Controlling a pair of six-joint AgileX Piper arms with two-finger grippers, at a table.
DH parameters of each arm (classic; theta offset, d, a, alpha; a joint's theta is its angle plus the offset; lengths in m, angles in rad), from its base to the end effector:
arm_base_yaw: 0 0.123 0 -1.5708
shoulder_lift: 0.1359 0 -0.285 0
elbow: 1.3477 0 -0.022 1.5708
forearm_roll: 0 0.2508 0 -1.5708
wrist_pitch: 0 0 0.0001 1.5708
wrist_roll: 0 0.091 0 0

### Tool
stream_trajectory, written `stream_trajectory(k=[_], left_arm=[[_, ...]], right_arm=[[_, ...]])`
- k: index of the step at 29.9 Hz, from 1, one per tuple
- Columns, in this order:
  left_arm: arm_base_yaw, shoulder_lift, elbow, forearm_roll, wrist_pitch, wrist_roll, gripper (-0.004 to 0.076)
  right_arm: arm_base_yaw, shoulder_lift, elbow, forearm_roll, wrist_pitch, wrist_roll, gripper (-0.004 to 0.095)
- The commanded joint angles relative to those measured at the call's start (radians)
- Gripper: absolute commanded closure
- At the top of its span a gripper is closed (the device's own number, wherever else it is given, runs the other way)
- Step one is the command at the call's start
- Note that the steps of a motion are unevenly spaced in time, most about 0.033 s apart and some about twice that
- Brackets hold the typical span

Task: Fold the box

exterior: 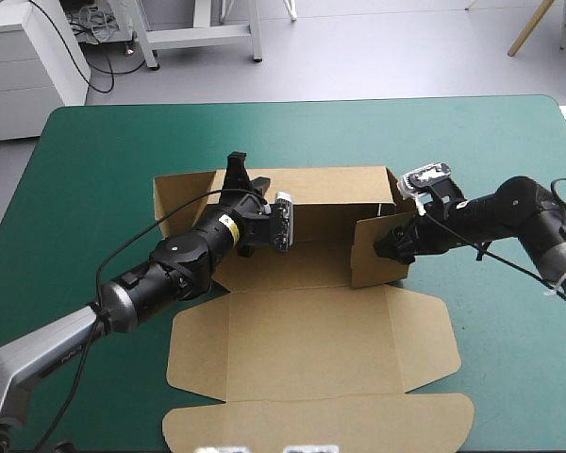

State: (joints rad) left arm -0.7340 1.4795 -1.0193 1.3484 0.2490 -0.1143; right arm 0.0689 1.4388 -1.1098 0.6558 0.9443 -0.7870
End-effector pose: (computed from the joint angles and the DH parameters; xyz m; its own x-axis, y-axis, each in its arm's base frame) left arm 0.2631 -0.2078 0.3001 0.3554 0.9103 -0.2121 0.4552 0.0297 0.8899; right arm 0.2838 0.0647 0.2998 -0.7142 -0.3589 -0.6009 -0.5875 0.7741 0.2358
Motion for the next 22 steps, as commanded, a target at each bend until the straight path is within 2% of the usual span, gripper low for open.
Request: stream_trajectory(k=[1,4,8,11,14,22], left_arm=[[0.001,-0.019,-0.001,-0.031,0.033,-0.023,0.0734],[0.001,-0.019,-0.001,-0.031,0.031,-0.023,0.0734],[0.001,-0.019,-0.001,-0.031,0.011,-0.023,0.0734],[0.001,-0.019,-0.001,-0.031,0.009,-0.023,0.0734],[0.001,-0.019,-0.001,-0.031,0.013,-0.023,0.0734],[-0.032,-0.019,-0.001,-0.047,0.005,-0.023,0.0734]], right_arm=[[-0.002,-0.037,0.015,0.127,-0.066,-0.093,0.0221],[0.01,-0.037,0.048,0.171,-0.097,-0.148,0.0221],[0.079,-0.037,0.062,0.145,-0.191,-0.158,0.0221],[0.124,-0.037,0.062,0.112,-0.24,-0.158,0.0279],[0.14,-0.037,0.062,0.093,-0.254,-0.156,0.0406],[0.14,-0.037,0.062,0.095,-0.209,-0.153,0.0894]])
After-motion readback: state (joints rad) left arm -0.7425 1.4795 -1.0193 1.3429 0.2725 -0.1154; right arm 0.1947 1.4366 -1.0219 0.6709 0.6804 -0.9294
